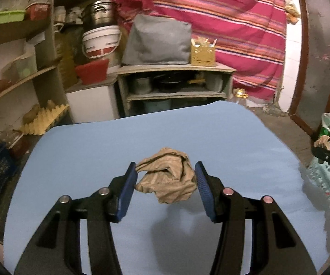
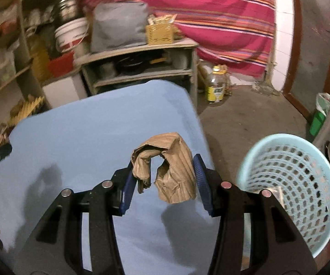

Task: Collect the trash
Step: 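Carry both crumpled brown papers in the left and right tools to the basket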

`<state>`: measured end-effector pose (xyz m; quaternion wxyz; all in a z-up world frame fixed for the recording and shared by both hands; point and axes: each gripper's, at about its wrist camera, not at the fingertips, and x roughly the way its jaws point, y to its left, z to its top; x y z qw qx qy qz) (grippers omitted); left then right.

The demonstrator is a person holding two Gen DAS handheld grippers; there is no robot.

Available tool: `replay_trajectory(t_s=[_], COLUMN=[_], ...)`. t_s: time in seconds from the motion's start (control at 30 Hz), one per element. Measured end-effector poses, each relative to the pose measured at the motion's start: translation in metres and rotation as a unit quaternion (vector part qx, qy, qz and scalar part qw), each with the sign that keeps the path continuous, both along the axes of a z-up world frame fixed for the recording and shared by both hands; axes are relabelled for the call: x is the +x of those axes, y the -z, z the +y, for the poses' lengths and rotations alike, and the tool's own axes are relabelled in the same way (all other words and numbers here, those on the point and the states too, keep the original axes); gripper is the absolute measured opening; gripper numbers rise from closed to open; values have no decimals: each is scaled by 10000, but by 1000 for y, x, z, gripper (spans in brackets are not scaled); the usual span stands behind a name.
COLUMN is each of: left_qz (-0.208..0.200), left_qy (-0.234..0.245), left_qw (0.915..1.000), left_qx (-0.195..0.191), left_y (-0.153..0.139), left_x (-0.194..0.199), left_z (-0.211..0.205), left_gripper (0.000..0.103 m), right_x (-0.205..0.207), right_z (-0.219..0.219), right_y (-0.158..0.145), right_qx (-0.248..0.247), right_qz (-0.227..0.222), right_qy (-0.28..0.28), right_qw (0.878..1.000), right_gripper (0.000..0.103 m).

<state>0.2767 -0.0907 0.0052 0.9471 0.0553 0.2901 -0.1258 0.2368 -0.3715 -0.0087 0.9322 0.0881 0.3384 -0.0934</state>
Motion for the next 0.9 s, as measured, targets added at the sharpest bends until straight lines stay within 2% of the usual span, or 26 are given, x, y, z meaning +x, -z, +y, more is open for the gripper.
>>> replay_trajectory(t_s=[0.2,0.4,0.7,0.9], left_qz=[-119,-90,-62,11], left_qy=[279,585,1048,1362], left_qw=[9995,9982,9945,9907], left_qx=[49,-5,-72,-58], left_y=[-9,-12,-14,-7], left_x=[-16,-24,-43,-57], left_z=[-64,-123,-202,-253], left_gripper=[52,52,52,52], right_x=[-24,-54,-99,-103], right_z=[-51,-93,-163,-178], right_y=[-6,-9,-5,8], right_qx=[230,-110,274,249], right_qz=[-113,-110,-192,10], right_qy=[459,842,1272,1307], right_qw=[9986,9963,9913,9911], right_gripper=[48,48,48,50])
